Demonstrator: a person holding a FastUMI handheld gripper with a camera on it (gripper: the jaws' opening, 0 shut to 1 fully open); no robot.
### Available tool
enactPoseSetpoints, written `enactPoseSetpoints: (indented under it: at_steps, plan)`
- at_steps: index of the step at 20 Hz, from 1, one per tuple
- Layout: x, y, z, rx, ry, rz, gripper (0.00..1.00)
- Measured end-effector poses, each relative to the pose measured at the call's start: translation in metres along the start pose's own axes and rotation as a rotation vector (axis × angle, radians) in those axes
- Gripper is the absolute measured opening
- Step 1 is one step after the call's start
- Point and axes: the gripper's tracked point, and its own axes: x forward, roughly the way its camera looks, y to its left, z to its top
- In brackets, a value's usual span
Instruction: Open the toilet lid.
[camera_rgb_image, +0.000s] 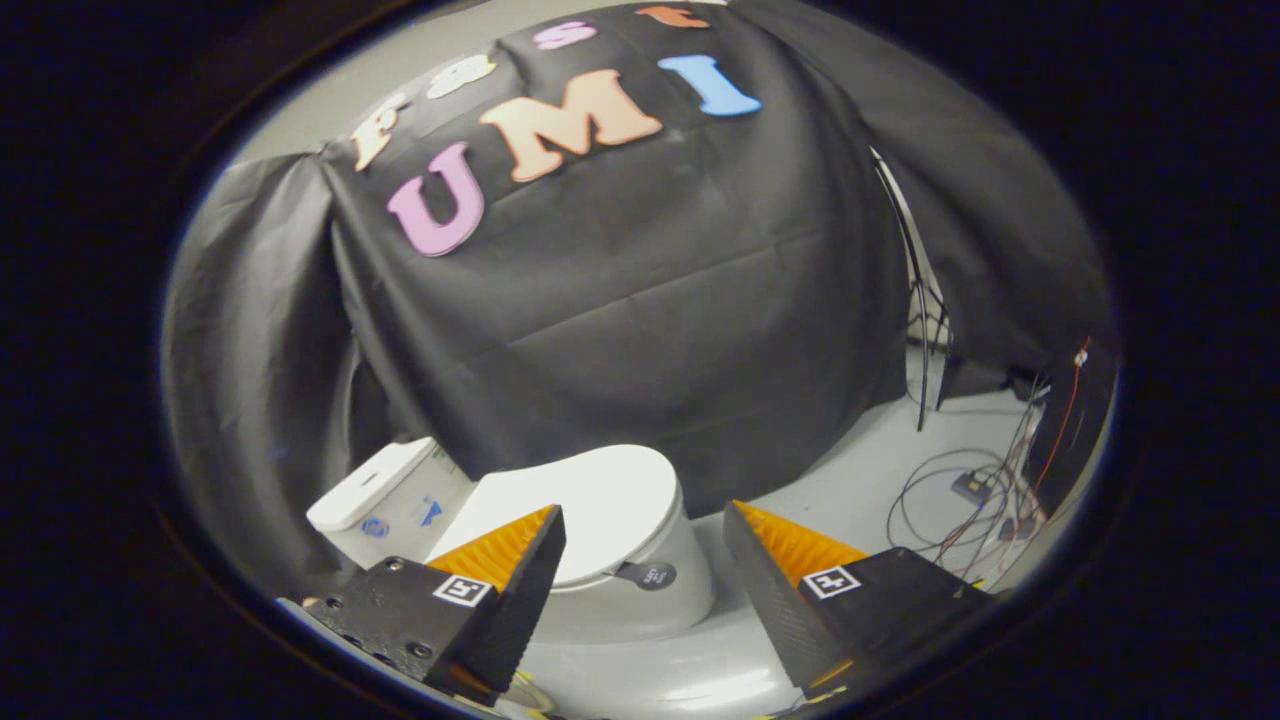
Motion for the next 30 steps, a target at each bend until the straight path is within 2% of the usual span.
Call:
enactPoseSetpoints:
  at_steps: [3,9,16,18,22,25,28,30]
  plan:
    - [0.038,-0.011,-0.017,0.160,0.083,0.010,0.96]
    - [0.095,-0.013,-0.078,0.471,0.270,0.043,0.94]
    - [0.137,-0.022,-0.120,0.665,0.369,0.031,0.83]
    - [0.142,-0.024,-0.124,0.710,0.378,0.024,0.76]
    - [0.151,-0.015,-0.120,0.802,0.349,0.068,0.49]
    - [0.149,-0.013,-0.117,0.850,0.350,0.080,0.19]
    - [0.148,-0.006,-0.109,0.902,0.368,0.120,0.07]
    - [0.143,-0.007,-0.110,0.855,0.370,0.106,0.00]
